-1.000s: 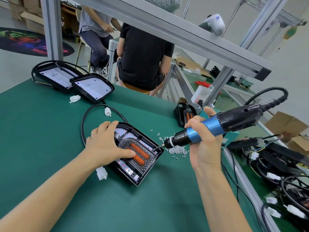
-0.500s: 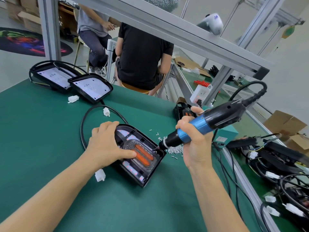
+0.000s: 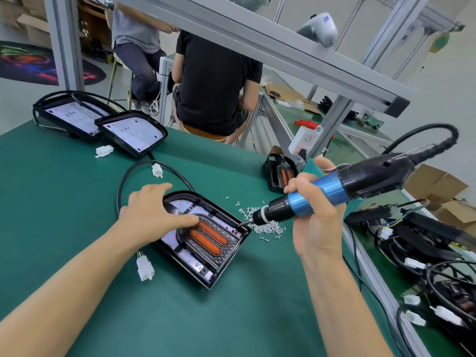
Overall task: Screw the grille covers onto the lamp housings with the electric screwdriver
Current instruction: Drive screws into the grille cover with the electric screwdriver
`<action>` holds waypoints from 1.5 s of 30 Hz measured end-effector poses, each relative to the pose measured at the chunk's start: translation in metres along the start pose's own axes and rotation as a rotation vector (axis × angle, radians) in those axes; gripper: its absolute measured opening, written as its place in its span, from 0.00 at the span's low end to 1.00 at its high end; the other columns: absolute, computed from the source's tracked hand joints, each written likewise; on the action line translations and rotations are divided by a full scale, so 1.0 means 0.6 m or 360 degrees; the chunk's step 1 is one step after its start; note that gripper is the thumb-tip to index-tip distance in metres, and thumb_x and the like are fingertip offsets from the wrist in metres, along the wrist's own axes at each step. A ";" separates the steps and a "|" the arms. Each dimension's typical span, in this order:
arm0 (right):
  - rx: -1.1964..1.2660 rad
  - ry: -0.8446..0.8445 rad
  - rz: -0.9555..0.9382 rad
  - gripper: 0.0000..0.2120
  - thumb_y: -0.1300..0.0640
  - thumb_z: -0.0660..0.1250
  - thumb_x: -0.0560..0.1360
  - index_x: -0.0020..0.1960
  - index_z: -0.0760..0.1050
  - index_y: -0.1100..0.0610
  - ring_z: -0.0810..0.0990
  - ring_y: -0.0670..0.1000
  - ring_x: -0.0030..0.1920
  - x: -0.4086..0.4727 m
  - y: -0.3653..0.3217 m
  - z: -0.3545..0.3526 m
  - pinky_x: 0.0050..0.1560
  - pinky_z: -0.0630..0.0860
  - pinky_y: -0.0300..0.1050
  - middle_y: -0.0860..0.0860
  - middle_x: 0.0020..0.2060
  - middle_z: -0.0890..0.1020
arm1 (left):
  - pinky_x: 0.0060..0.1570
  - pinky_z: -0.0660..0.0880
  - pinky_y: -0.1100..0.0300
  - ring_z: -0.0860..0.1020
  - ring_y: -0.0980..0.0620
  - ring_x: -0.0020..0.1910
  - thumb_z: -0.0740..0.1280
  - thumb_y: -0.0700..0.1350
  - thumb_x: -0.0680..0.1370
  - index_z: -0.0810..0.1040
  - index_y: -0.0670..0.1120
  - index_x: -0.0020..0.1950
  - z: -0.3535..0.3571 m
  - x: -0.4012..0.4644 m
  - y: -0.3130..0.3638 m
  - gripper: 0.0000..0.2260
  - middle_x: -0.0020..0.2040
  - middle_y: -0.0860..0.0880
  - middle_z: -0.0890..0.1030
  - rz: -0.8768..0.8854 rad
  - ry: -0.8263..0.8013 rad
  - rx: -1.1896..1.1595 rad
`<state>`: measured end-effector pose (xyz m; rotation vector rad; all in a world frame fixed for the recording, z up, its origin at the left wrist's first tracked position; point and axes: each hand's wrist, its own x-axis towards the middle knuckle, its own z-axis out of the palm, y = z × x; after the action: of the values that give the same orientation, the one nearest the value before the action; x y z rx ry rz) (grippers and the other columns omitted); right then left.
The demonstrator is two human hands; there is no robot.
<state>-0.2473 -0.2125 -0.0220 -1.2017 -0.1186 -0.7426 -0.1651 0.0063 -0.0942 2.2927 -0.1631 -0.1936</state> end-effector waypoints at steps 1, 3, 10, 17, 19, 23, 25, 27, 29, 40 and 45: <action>-0.0002 0.0001 -0.0002 0.20 0.68 0.66 0.67 0.57 0.71 0.56 0.74 0.51 0.34 -0.001 -0.001 0.000 0.44 0.75 0.39 0.50 0.31 0.75 | 0.70 0.60 0.46 0.58 0.45 0.73 0.71 0.70 0.55 0.60 0.50 0.75 -0.005 0.003 -0.001 0.53 0.74 0.48 0.62 -0.0113 -0.0089 0.0086; -0.0007 0.0002 -0.0009 0.21 0.68 0.66 0.66 0.57 0.70 0.56 0.74 0.51 0.34 -0.001 -0.002 0.002 0.43 0.75 0.39 0.50 0.30 0.75 | 0.68 0.62 0.48 0.61 0.45 0.72 0.73 0.72 0.55 0.65 0.49 0.72 -0.011 0.007 -0.005 0.51 0.71 0.47 0.66 -0.0238 -0.0227 0.0337; -0.0039 -0.0060 -0.0055 0.20 0.69 0.66 0.67 0.56 0.71 0.55 0.75 0.51 0.34 0.001 -0.009 0.002 0.43 0.75 0.41 0.49 0.30 0.75 | 0.51 0.71 0.54 0.72 0.50 0.54 0.81 0.60 0.48 0.69 0.46 0.55 -0.004 0.003 0.001 0.42 0.52 0.50 0.73 -0.0209 -0.0139 -0.0197; -0.0056 -0.0014 -0.0101 0.19 0.69 0.66 0.67 0.55 0.70 0.54 0.74 0.52 0.33 -0.006 -0.024 -0.017 0.49 0.74 0.47 0.49 0.30 0.75 | 0.42 0.69 0.63 0.77 0.56 0.47 0.82 0.39 0.58 0.69 0.50 0.56 0.012 0.010 -0.005 0.32 0.50 0.51 0.78 -0.0011 -0.0005 -0.0939; -0.0071 -0.0002 -0.0104 0.19 0.69 0.66 0.67 0.55 0.70 0.55 0.74 0.52 0.34 -0.009 -0.024 -0.021 0.54 0.72 0.50 0.49 0.30 0.75 | 0.44 0.72 0.61 0.79 0.53 0.45 0.84 0.40 0.53 0.71 0.53 0.53 0.016 0.007 -0.001 0.34 0.49 0.48 0.80 0.0046 0.0009 -0.1013; -0.0068 0.0001 -0.0083 0.19 0.69 0.66 0.67 0.54 0.71 0.54 0.74 0.52 0.34 -0.012 -0.021 -0.024 0.48 0.74 0.46 0.49 0.30 0.75 | 0.42 0.72 0.62 0.80 0.57 0.41 0.79 0.45 0.50 0.72 0.55 0.51 0.020 -0.001 0.010 0.32 0.47 0.50 0.82 0.0140 0.0040 -0.1037; -0.0068 0.0000 -0.0074 0.19 0.69 0.66 0.67 0.54 0.71 0.54 0.74 0.53 0.34 -0.012 -0.019 -0.024 0.45 0.75 0.43 0.50 0.30 0.75 | 0.44 0.73 0.61 0.80 0.57 0.41 0.79 0.45 0.50 0.72 0.55 0.51 0.020 -0.004 0.013 0.32 0.47 0.52 0.82 0.0168 0.0049 -0.1035; -0.0084 0.0008 -0.0064 0.19 0.69 0.67 0.66 0.53 0.72 0.53 0.74 0.53 0.35 -0.012 -0.016 -0.025 0.43 0.75 0.42 0.51 0.31 0.74 | 0.48 0.75 0.57 0.80 0.54 0.44 0.79 0.45 0.51 0.72 0.55 0.51 0.021 -0.005 0.014 0.31 0.48 0.51 0.82 0.0190 0.0059 -0.1027; -0.0098 0.0011 -0.0057 0.19 0.69 0.67 0.66 0.53 0.72 0.53 0.73 0.53 0.35 -0.012 -0.013 -0.026 0.43 0.75 0.43 0.51 0.31 0.74 | 0.50 0.75 0.56 0.80 0.52 0.45 0.79 0.45 0.51 0.72 0.55 0.51 0.022 -0.006 0.014 0.31 0.48 0.51 0.82 0.0208 0.0079 -0.1012; -0.0111 0.0044 -0.0014 0.18 0.68 0.67 0.65 0.52 0.73 0.52 0.73 0.54 0.35 -0.013 -0.008 -0.028 0.43 0.75 0.41 0.53 0.32 0.74 | 0.54 0.75 0.52 0.79 0.51 0.49 0.78 0.47 0.52 0.71 0.57 0.51 0.025 -0.005 0.012 0.31 0.50 0.51 0.80 0.0231 0.0089 -0.0984; -0.0123 0.0019 0.0002 0.18 0.68 0.67 0.66 0.52 0.74 0.51 0.74 0.53 0.35 -0.012 -0.008 -0.026 0.43 0.76 0.41 0.54 0.32 0.73 | 0.53 0.75 0.53 0.79 0.50 0.49 0.78 0.47 0.52 0.71 0.57 0.51 0.025 -0.004 0.012 0.31 0.50 0.51 0.80 0.0230 0.0082 -0.0990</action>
<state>-0.2601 -0.2234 -0.0274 -1.2702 -0.0798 -0.7586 -0.1704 -0.0087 -0.0986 1.6584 -0.2078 -0.0922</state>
